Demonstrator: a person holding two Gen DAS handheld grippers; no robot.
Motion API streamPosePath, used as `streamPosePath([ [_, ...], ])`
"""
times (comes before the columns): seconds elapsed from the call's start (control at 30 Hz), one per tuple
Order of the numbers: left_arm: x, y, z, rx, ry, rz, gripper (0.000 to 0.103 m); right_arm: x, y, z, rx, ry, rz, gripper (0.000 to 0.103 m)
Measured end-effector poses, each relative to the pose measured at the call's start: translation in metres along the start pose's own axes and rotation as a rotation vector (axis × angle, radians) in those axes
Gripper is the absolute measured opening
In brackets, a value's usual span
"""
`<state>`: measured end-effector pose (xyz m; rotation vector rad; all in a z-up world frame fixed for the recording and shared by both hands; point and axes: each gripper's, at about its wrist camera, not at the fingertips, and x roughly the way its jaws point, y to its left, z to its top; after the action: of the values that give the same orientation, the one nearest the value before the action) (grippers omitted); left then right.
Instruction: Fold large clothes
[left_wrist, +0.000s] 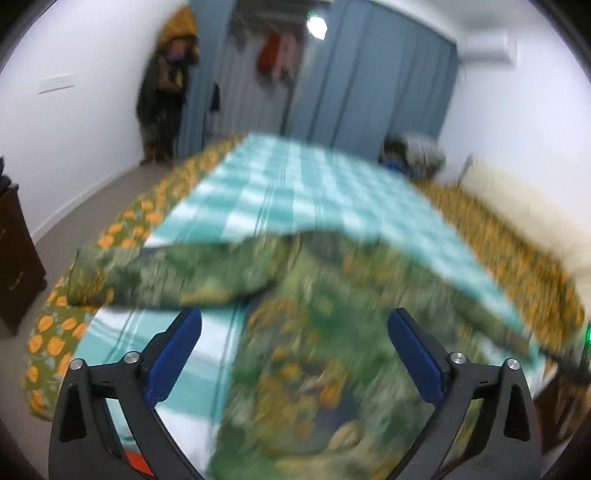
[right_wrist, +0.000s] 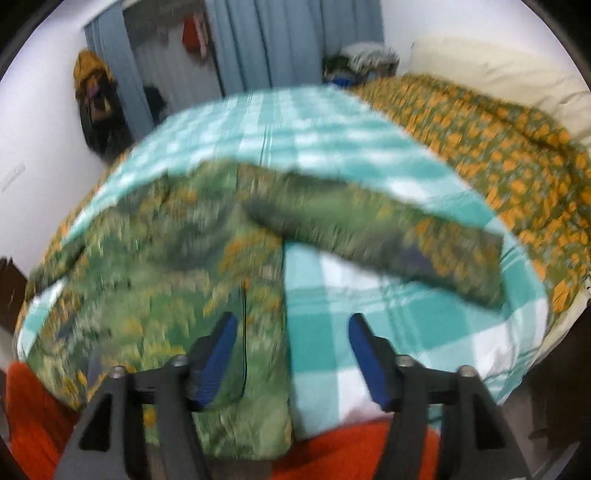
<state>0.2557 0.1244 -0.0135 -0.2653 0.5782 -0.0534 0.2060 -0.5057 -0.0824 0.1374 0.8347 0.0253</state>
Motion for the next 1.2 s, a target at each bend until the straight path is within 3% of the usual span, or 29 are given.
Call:
streamPosePath([
  [0.1,0.013,-0.012,0.006,-0.047,-0.005,-0.022,0.102,-0.012,-0.005,0.013,0.016,-0.054,0.013,0.066],
  [0.23,0.036,-0.028,-0.009,-0.041,0.020,0.032,0.101,-0.018,-0.015,0.017,0.044,-0.099,-0.013,0.066],
  [0.43,0.064,-0.045,-0.051,0.058,0.155,0.043,0.101,-0.003,-0.041,0.005,0.094,-0.067,-0.046,0.066],
  [0.7,0.074,-0.056,-0.064,0.126,0.209,0.107,0.102,0.027,-0.121,-0.001,0.337,-0.044,-0.089,0.066],
  [0.8,0.074,-0.060,-0.063,0.144,0.188,0.098,0.102,0.048,-0.158,-0.008,0.485,-0.006,-0.075,0.066],
  [0.97,0.083,-0.060,-0.067,0.104,0.246,0.060,0.102,0.087,-0.198,-0.030,0.705,0.036,-0.025,0.066],
  [1.2,0.086,-0.050,-0.080,0.043,0.293,0.089,0.102,0.124,-0.248,-0.055,1.020,-0.071,-0.078,0.066],
])
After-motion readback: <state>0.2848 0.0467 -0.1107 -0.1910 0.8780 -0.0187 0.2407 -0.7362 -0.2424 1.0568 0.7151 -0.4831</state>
